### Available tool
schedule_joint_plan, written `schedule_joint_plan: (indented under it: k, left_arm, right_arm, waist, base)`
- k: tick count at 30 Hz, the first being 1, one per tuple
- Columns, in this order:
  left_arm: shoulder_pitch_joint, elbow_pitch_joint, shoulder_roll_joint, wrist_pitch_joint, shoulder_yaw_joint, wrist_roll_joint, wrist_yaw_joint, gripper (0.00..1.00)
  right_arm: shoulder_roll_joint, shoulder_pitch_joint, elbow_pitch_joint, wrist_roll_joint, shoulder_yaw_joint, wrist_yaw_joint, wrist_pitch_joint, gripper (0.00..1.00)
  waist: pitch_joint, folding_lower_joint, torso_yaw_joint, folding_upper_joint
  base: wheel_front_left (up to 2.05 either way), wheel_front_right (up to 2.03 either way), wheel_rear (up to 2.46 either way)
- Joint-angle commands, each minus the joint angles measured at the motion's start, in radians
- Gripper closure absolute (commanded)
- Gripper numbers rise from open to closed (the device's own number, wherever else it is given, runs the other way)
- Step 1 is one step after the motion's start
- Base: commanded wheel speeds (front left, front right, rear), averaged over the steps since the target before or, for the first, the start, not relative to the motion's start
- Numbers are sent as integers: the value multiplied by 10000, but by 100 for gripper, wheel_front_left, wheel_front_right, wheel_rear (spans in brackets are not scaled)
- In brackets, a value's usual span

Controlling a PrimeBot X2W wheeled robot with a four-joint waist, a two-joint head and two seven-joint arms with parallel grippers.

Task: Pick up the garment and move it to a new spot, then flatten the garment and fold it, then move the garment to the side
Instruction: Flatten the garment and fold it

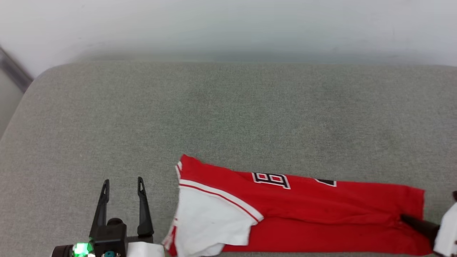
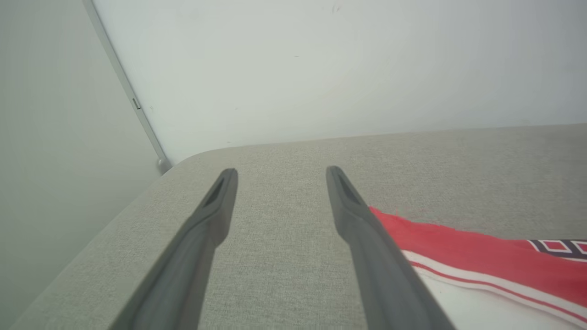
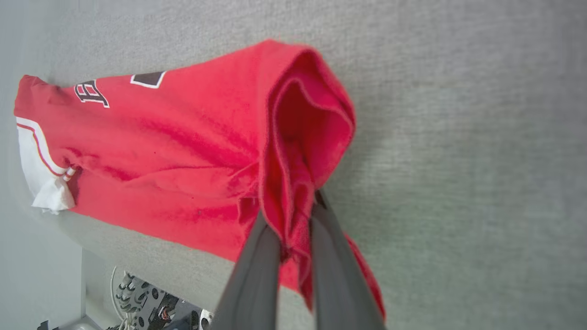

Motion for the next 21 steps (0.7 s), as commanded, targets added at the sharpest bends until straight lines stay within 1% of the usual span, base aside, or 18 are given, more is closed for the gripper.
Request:
schedule_joint_plan:
  k: [1, 4, 5, 7, 9, 12, 15, 18, 21]
  left_arm:
    - [170, 45, -66, -44, 101, 121, -100, 0]
    - [332, 101, -192, -43, 193, 221, -267, 0]
    - [332, 101, -192, -43, 193, 221, -267, 0]
    - [369, 131, -254, -43, 252, 278, -366, 0]
    - [435, 165, -281, -43, 309, 348, -461, 0]
    - [502, 220, -315, -43, 376, 436, -602, 0]
    - [517, 261, -367, -40, 424, 482, -705, 0]
    - [520, 301, -414, -35, 466, 528, -804, 0]
    - [511, 352, -470, -35, 483, 556, -895, 0]
  right_arm:
    - [-330, -38, 21, 68, -221, -15, 42, 100]
    - [-807, 23, 164, -35, -575, -13, 142, 100]
    - [-807, 23, 164, -35, -575, -13, 142, 100]
    - [-1111, 62, 246, -146, -749, -13, 258, 100]
    - [-1302, 177, 194, -216, -767, -10, 577, 100]
    - [-1549, 296, -205, -299, -662, -10, 1106, 100]
    - [-1483, 329, -939, -207, -690, -10, 1412, 100]
    - [-1054, 302, -2170, 201, -682, -8, 1713, 100]
    - [-834, 170, -3401, 319, -608, -10, 2044, 100]
  waist:
    - [-129, 0, -28, -1]
    - [-245, 0, -44, -1]
    - [-245, 0, -44, -1]
    - [-306, 0, -44, -1]
    - [-361, 0, -41, -1]
    - [-426, 0, -28, -1]
    - [-475, 0, -39, -1]
    - [-498, 0, -43, -1]
    - [-490, 0, -8, -1]
  base:
    - [0, 0, 0]
    - [0, 0, 0]
    - [0, 0, 0]
    - [0, 0, 0]
    - [0, 0, 0]
    - [0, 0, 0]
    - [0, 0, 0]
    - [0, 0, 0]
    - [0, 0, 0]
